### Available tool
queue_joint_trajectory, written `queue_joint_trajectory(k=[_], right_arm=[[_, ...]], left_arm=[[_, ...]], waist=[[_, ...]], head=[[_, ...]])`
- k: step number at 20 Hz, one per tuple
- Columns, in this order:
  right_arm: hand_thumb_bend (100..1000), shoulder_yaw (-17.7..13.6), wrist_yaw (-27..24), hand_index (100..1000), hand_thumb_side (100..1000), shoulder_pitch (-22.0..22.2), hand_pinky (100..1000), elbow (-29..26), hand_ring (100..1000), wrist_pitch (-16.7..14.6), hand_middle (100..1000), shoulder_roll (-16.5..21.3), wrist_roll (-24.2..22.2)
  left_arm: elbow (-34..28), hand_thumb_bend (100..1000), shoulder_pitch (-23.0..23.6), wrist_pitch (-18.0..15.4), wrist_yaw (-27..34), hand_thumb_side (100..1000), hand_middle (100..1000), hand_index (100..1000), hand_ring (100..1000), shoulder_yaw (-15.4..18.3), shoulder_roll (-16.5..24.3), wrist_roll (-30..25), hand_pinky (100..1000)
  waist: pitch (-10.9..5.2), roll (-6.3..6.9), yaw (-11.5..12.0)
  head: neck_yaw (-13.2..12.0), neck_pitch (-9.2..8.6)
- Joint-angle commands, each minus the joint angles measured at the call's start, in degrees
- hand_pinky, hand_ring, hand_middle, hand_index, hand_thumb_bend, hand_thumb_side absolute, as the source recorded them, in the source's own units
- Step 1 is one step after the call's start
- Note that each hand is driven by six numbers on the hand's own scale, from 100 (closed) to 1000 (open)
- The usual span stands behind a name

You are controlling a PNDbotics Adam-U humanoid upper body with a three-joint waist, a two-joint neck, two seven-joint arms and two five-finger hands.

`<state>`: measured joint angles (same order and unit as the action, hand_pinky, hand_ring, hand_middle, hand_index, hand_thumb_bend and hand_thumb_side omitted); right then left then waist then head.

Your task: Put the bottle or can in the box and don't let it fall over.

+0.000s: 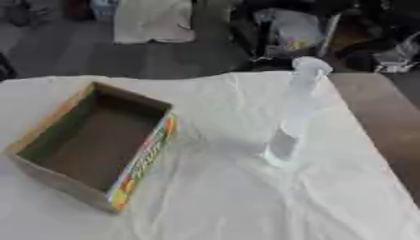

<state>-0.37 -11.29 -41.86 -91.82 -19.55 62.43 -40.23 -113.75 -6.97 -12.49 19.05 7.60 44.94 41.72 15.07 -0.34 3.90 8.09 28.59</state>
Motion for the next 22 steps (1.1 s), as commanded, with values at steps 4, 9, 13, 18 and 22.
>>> queue_joint_trajectory(k=[4, 9, 13, 18, 22], right_arm=[[469, 0.81, 2.85, 861, 510, -1.36, 886, -1.13, 874, -0.11, 832, 3.82, -5.13], [465, 0.72, 3.49, 860, 508, -0.81, 888, -1.55, 875, -0.40, 833, 4.72, -8.13], [487, 0.36, 3.02, 864, 484, -1.08, 879, -1.09, 871, 0.19, 835, 4.67, -7.58], [504, 0.45, 4.28, 865, 474, -1.35, 868, 0.75, 862, 1.59, 830, 4.82, -4.02], [511, 1.47, 6.03, 863, 473, -2.06, 861, 2.94, 859, 3.03, 829, 4.52, -2.48]], left_arm=[[-0.85, 515, 0.04, -0.10, -0.08, 751, 822, 843, 807, 0.22, 2.37, -0.59, 716], [-0.85, 506, 0.11, -0.06, 0.00, 753, 823, 842, 813, 0.09, 2.54, -0.69, 714], [-0.85, 502, 0.10, -0.01, 0.00, 754, 822, 841, 815, 0.03, 2.58, -0.78, 713], [-0.85, 496, 0.18, 0.15, -0.01, 757, 822, 838, 815, -0.12, 2.51, -0.93, 712], [-0.85, 492, -0.01, 0.21, 0.12, 758, 822, 838, 814, -0.26, 2.44, -1.10, 711]], waist=[[-1.31, 0.00, -0.21], [-1.43, 0.00, -0.74], [-1.43, 0.01, -0.93], [-1.19, 0.04, -0.84], [-0.98, 0.06, -0.70]], head=[[-0.44, 0.31], [-0.74, 0.47], [-0.66, 0.67], [-0.62, 0.72], [-0.34, 0.37]])
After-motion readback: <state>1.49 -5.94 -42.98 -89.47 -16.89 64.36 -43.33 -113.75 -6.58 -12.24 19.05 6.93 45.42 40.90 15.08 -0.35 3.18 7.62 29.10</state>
